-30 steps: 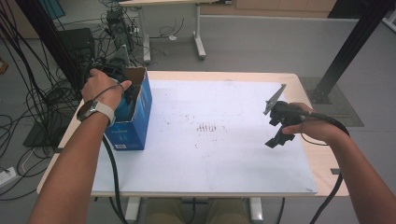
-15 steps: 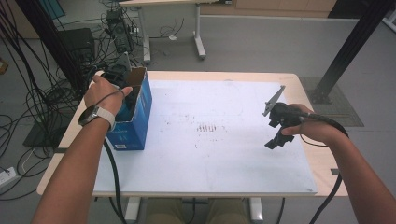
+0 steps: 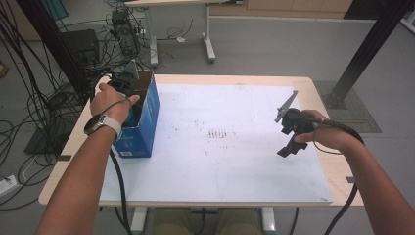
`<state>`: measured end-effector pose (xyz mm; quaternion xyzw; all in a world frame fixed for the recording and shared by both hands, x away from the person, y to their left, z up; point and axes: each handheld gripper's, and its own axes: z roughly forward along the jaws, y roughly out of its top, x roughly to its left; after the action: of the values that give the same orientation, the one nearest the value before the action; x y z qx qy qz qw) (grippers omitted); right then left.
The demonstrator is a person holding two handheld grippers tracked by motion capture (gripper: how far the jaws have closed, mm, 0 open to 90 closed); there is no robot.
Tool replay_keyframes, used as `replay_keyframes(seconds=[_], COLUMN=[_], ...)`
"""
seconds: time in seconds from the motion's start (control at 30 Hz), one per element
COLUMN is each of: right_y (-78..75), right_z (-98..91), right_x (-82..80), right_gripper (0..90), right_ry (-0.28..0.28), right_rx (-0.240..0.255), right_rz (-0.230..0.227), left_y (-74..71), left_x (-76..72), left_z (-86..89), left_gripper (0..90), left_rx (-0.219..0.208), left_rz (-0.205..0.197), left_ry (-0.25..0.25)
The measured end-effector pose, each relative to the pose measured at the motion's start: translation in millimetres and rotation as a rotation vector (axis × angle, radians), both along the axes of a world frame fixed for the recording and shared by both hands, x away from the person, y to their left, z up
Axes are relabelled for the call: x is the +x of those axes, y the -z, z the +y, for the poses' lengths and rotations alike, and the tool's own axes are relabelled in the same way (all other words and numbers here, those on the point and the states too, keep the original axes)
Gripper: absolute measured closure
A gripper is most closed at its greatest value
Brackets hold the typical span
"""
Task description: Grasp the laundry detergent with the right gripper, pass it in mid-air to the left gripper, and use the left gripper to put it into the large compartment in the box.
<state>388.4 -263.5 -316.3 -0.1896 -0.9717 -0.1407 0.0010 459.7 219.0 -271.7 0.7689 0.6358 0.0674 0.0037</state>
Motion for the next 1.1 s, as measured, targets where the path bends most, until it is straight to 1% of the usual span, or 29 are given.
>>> replay_keyframes(seconds=[0.27, 0.53, 0.83, 1.1], right_y=[-0.2, -0.5, -1.3, -1.4], right_z=[-1.7, -1.0, 0.9, -0.1], right_x=[-0.7, -1.1, -1.1, -2.1], right_gripper=[7.8, 7.8, 7.8, 7.8], right_ry=[0.006, 0.004, -0.002, 0.002], right_rx=[-0.002, -0.003, -0.004, -0.004], right_rz=[0.002, 0.000, -0.003, -0.004], left_y=[0.6, 0.8, 1.2, 1.0], left_x=[-0.1, -0.3, -1.2, -1.3], left_z=[1.1, -0.4, 0.1, 0.7], left_gripper=[37.3, 37.3, 37.2, 37.2], left_rx=[-0.003, 0.002, 0.002, 0.001], left_rz=[-0.003, -0.001, -0.010, -0.005], left_ry=[-0.007, -0.003, -0.004, -0.004])
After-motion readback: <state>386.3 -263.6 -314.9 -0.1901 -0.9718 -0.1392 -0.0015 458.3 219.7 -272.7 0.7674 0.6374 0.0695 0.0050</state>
